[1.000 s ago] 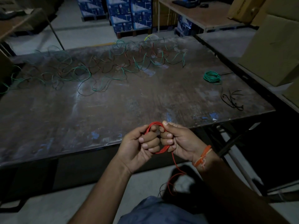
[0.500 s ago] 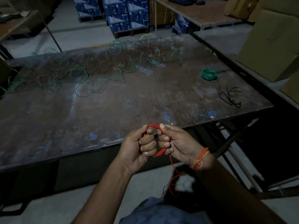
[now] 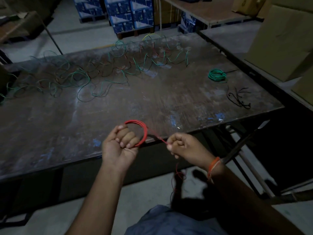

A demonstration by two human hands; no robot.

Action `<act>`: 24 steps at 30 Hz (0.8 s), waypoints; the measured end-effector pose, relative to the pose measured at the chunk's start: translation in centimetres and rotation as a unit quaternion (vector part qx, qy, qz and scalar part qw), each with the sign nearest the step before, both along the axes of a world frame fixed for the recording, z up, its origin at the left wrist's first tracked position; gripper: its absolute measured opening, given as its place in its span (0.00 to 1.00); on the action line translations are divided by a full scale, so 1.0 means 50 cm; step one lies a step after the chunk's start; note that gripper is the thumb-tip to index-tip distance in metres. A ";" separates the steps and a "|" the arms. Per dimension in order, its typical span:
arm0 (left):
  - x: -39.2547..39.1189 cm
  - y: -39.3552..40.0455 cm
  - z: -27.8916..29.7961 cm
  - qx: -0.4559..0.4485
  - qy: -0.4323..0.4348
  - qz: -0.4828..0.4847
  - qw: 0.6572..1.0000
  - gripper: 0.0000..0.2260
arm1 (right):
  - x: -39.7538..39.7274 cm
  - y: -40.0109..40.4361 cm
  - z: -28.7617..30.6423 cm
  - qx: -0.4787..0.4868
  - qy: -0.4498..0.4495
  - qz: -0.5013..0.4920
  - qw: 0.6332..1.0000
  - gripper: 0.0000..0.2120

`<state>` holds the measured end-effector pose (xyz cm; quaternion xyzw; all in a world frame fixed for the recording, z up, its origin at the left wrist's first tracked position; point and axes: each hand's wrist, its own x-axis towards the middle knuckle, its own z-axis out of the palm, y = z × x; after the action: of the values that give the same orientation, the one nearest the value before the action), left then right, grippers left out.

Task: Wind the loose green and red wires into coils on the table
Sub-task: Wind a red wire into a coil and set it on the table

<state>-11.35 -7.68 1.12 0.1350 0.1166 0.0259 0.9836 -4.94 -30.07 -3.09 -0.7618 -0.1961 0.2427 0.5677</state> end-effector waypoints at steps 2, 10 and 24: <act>0.001 0.026 0.002 0.032 0.007 0.062 0.998 0.09 | -0.006 -0.022 -0.020 -0.061 -0.070 0.010 0.996 0.04; 0.005 -0.030 -0.022 0.370 0.073 0.161 0.912 0.14 | -0.062 0.027 0.107 -0.092 -0.326 0.164 0.927 0.17; -0.038 -0.063 -0.007 0.599 -0.019 -0.037 0.799 0.16 | -0.021 0.052 0.170 0.001 -0.387 0.034 0.922 0.07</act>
<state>-13.27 -10.84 0.75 0.7013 0.0537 0.0571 0.7086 -6.00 -27.47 5.42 -0.7888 -0.4266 -0.0517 0.4396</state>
